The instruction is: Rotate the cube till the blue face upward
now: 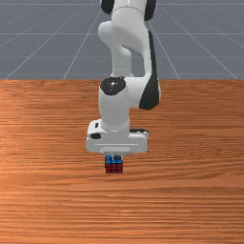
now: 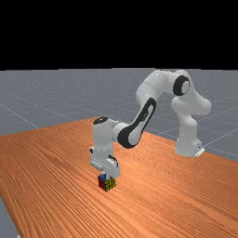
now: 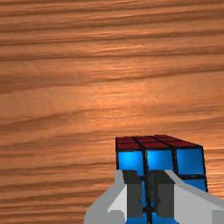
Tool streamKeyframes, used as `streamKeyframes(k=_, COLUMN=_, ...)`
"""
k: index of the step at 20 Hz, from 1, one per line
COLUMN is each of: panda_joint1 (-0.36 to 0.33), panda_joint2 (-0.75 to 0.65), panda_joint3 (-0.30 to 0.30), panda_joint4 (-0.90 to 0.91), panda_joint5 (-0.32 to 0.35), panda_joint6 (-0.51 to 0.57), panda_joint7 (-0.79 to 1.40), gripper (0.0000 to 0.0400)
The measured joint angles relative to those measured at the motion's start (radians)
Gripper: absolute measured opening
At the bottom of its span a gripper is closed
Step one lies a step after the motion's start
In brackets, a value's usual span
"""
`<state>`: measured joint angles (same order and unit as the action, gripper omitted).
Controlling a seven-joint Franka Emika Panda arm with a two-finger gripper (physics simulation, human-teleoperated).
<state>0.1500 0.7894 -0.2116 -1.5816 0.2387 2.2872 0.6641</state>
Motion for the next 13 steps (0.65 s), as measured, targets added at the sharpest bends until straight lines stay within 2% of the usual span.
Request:
streamKeyframes(k=4, panda_joint1=0.016, panda_joint2=-0.011, panda_joint3=0.012, panda_joint4=-0.02, panda_joint5=0.007, panda_joint6=0.011, panda_joint7=0.017, gripper=0.0092)
streamKeyframes(k=6, panda_joint1=0.038, panda_joint2=-0.02, panda_joint3=0.02, panda_joint4=-0.029, panda_joint5=0.004, panda_joint6=0.015, panda_joint7=0.035, gripper=0.0067)
streamKeyframes(k=7, panda_joint1=0.059, panda_joint2=-0.02, panda_joint3=0.029, panda_joint4=-0.032, panda_joint5=0.0, panda_joint6=0.016, panda_joint7=0.046, gripper=0.0034)
streamKeyframes(k=8, panda_joint1=0.082, panda_joint2=-0.011, panda_joint3=0.039, panda_joint4=-0.039, panda_joint5=-0.004, panda_joint6=0.016, panda_joint7=0.057, gripper=0.0021)
streamKeyframes(k=10, panda_joint1=0.117, panda_joint2=0.011, panda_joint3=0.049, panda_joint4=-0.052, panda_joint5=-0.014, panda_joint6=0.016, panda_joint7=0.076, gripper=0.0007)
streamKeyframes(k=13, panda_joint1=0.132, panda_joint2=0.012, panda_joint3=0.048, panda_joint4=-0.058, panda_joint5=-0.022, panda_joint6=0.012, panda_joint7=0.084, gripper=0.0001)
